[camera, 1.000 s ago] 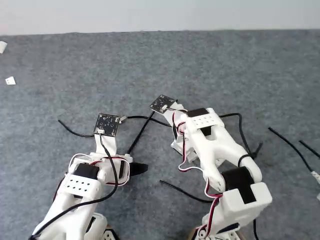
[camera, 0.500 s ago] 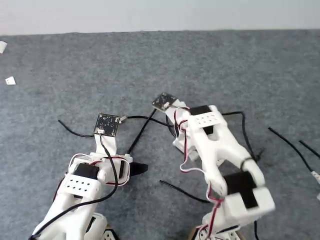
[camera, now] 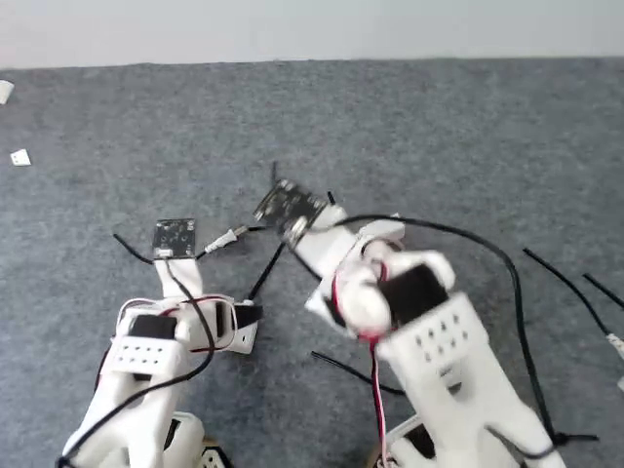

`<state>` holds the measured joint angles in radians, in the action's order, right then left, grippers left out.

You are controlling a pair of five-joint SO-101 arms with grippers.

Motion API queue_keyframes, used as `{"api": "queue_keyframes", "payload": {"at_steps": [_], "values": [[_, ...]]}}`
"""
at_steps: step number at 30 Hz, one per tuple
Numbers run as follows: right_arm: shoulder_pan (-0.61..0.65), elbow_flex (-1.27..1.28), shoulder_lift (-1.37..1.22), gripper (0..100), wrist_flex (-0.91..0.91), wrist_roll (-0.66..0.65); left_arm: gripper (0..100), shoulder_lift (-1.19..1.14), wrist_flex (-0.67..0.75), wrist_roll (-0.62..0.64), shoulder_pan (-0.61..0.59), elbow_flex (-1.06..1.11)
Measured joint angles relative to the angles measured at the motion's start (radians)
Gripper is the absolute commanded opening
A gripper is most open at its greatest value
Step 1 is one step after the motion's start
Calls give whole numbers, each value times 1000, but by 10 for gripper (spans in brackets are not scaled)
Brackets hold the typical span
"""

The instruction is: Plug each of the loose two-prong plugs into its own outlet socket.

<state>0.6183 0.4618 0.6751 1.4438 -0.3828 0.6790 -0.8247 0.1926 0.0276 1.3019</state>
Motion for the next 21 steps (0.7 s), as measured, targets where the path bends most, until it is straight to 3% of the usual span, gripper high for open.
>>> {"api": "queue_keyframes", "payload": {"at_steps": [4, 10, 21], "values": [[83, 0, 37, 9, 15, 44, 149, -157, 0, -49, 5, -110], [109, 29, 38, 9, -28, 54, 144, -356, 8, -57, 8, -252], [181, 161, 84, 9, -161, 55, 145, -404, -51, -241, 66, -307]]}}
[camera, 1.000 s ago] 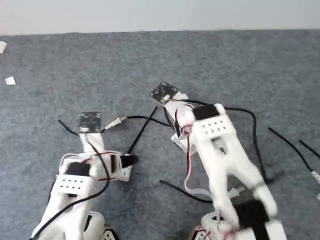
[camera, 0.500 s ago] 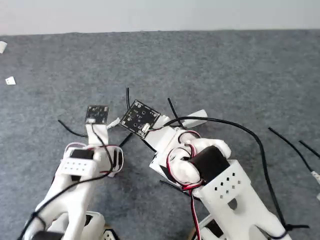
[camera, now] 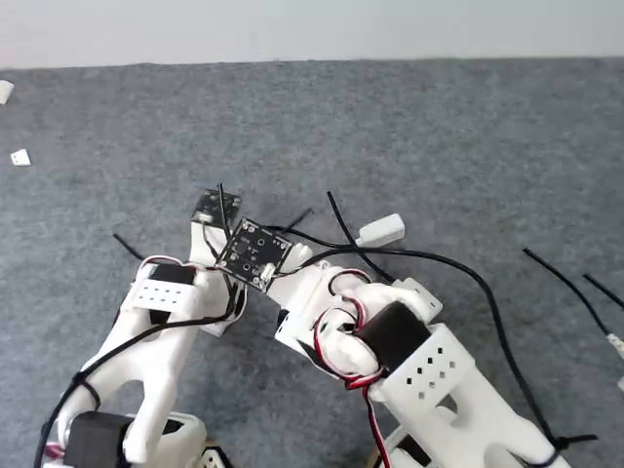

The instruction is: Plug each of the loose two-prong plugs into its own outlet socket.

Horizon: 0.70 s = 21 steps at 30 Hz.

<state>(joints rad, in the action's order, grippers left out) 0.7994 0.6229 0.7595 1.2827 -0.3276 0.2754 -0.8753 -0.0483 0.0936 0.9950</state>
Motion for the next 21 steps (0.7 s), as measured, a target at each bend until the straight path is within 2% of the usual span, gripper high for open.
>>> {"api": "queue_keyframes", "payload": {"at_steps": [8, 12, 18, 21], "values": [[-25, 66, 0, 9, -83, 0, 145, 8, -54, -14, 34, -2], [-63, 69, -25, 9, -100, -3, 148, 75, -109, -14, 124, 35], [-77, 68, -118, 9, -121, -5, 149, 252, -132, 150, 219, 153], [-77, 68, -135, 9, -121, -5, 160, 284, -132, 164, 232, 164]]}}
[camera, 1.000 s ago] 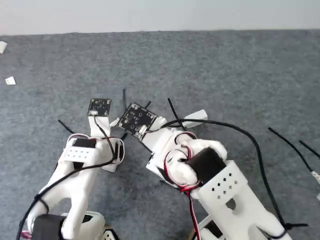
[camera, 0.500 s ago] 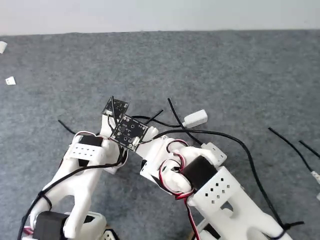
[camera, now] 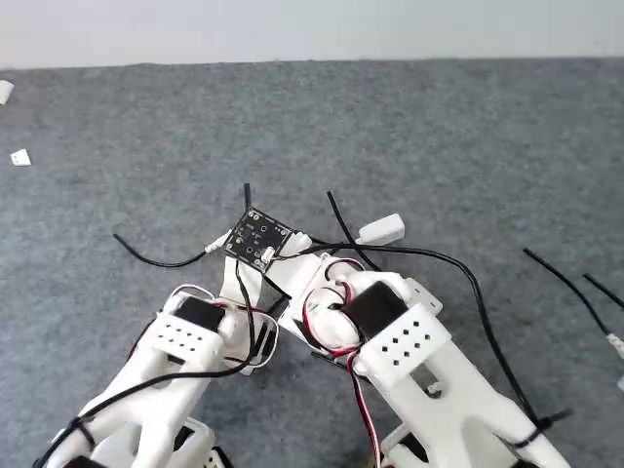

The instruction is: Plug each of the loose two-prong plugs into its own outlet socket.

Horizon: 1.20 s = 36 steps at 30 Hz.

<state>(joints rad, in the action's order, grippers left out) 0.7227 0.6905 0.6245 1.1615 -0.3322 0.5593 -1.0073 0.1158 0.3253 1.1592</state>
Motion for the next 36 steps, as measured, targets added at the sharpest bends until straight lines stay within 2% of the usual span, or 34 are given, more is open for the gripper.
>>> {"api": "queue_keyframes", "payload": {"at_steps": [7, 10, 18, 26, 30, 36], "values": [[-26, 0, 0, 9, 0, 0, 283, 9, 0, 89, 5, 0], [-49, -3, -3, 9, -6, 0, 283, 9, 0, 135, 23, 0], [-98, -3, -6, 9, -18, -3, 283, 18, 0, 138, 241, 0], [-106, -2, -6, 9, -18, -15, 283, 20, 0, 135, 262, 11], [-127, -3, -6, 9, -29, 87, 283, 20, 43, 164, 238, 25], [-173, 60, -6, 9, -137, 356, 283, 20, 78, 172, 38, 35]]}}
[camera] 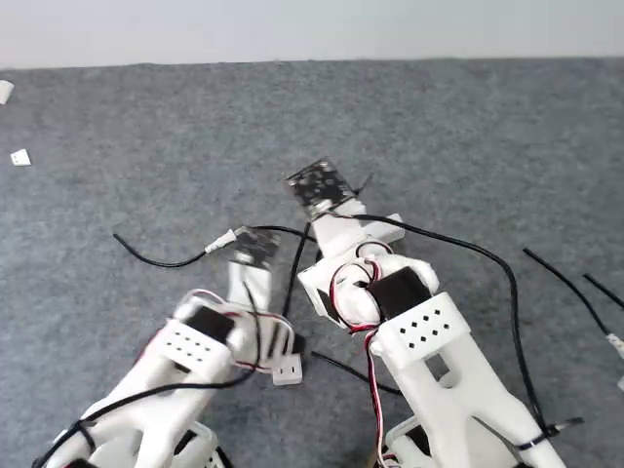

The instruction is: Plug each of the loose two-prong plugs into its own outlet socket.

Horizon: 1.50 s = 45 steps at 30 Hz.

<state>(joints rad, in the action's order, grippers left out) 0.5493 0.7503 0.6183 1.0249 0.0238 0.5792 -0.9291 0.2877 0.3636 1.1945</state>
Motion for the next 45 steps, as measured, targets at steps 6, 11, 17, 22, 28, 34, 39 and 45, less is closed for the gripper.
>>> {"api": "queue_keyframes", "payload": {"at_steps": [6, 11, 17, 22, 28, 34, 39, 45], "values": [[-2, 63, 0, 9, -72, 167, 284, 0, 3, 2, -66, 0], [3, 146, 35, 9, -81, 204, 284, 6, 3, 2, -104, 0], [103, 339, 250, 8, -166, 180, 286, 150, 3, 2, -233, 29], [141, 417, 338, 8, -218, 149, 286, 305, 3, 0, -269, 120], [235, 420, 239, 8, -295, 144, 286, 348, -6, 0, -287, 126], [269, 417, 153, 8, -336, 143, 286, 348, -6, 0, -324, 126], [270, 416, 152, 8, -331, 143, 286, 348, -6, 0, -324, 126], [270, 416, 152, 8, -331, 143, 286, 348, -6, 0, -327, 126]]}}
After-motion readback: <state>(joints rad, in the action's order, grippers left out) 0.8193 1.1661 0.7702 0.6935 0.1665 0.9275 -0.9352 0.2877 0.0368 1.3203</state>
